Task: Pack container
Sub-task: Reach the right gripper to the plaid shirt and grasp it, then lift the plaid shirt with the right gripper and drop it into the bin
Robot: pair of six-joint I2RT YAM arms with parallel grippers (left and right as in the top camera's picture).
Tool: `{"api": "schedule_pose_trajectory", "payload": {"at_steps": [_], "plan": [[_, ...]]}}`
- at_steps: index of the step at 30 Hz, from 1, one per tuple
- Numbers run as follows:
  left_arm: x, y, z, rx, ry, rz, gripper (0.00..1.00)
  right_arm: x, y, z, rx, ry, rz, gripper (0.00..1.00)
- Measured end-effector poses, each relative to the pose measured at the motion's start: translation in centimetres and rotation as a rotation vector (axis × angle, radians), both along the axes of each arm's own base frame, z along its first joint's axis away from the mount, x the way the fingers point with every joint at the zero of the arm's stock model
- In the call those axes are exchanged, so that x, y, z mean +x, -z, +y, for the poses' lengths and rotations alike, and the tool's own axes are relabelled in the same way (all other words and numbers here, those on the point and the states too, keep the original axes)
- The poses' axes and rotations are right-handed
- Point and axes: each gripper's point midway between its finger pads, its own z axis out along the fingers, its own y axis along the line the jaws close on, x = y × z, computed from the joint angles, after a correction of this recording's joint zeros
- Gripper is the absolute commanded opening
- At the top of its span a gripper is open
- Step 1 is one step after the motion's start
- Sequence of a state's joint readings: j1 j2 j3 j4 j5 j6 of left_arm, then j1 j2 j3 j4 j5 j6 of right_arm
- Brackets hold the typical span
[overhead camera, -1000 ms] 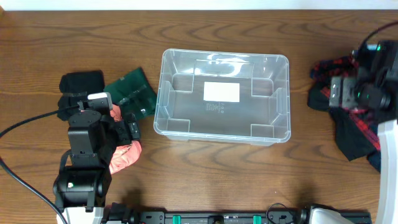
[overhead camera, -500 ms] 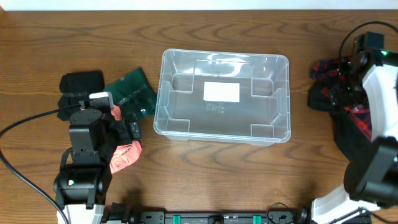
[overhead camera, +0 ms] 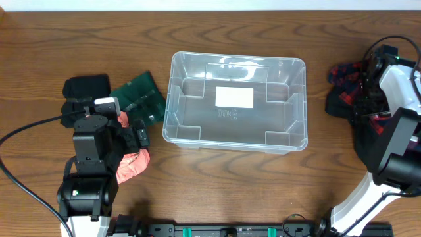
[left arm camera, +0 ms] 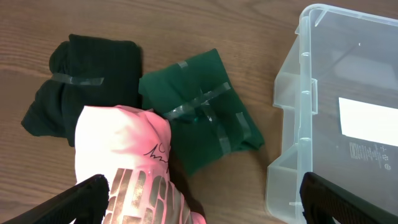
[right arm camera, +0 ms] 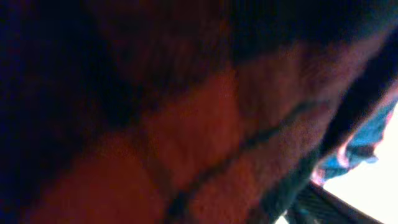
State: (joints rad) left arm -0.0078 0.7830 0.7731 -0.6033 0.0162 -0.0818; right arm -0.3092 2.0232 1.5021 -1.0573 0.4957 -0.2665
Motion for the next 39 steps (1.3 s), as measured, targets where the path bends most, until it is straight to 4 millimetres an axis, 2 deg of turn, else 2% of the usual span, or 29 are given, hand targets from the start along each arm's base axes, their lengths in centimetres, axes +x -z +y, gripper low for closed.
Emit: {"api": "schedule_pose_trajectory", "payload": {"at_steps": [5,9,12,14,16,18,22,25,27,29,32,36,39], "plan": [[0.0,0.0,0.0,0.0,0.0,0.0,0.98,0.2,-0.1,-0.1,-0.012,0.026,-0.024,0.01],[0.0,0.0,0.0,0.0,0.0,0.0,0.98,0.5,-0.4,0.0,-0.028,0.04,-0.044,0.01],[0.0,0.0,0.0,0.0,0.0,0.0,0.98,0.8,-1.5,0.3,-0.04,0.033,-0.075,0.01],[0.0,0.0,0.0,0.0,0.0,0.0,0.98,1.4,-3.3,0.9,-0.051,0.018,-0.124,0.01],[0.0,0.0,0.0,0.0,0.0,0.001,0.98,2.1,-6.2,2.0,-0.066,-0.013,-0.2,0.01],[0.0,0.0,0.0,0.0,0.0,0.0,0.98,3.0,-10.1,3.7,-0.074,-0.057,-0.314,0.01],[0.0,0.0,0.0,0.0,0.0,0.0,0.98,3.9,-19.5,8.8,-0.073,-0.181,-0.595,0.01],[0.0,0.0,0.0,0.0,0.001,0.0,0.98,2.9,-24.7,12.2,-0.059,-0.267,-0.752,0.01],[0.0,0.0,0.0,-0.001,0.002,0.001,0.98,2.0,-26.8,14.2,-0.043,-0.319,-0.812,0.01],[0.0,0.0,-0.1,-0.002,0.002,0.001,0.98,1.4,-27.6,16.1,-0.017,-0.36,-0.842,0.01],[0.0,0.0,-0.1,-0.002,0.002,0.001,0.98,1.1,-27.7,19.5,0.046,-0.409,-0.865,0.01],[-0.1,0.2,-0.1,-0.002,0.003,0.01,0.98,1.2,-26.8,24.8,0.151,-0.476,-0.866,0.01],[-0.3,0.4,-0.1,-0.002,0.003,0.021,0.98,1.4,-25.2,28.5,0.212,-0.508,-0.837,0.01]]}}
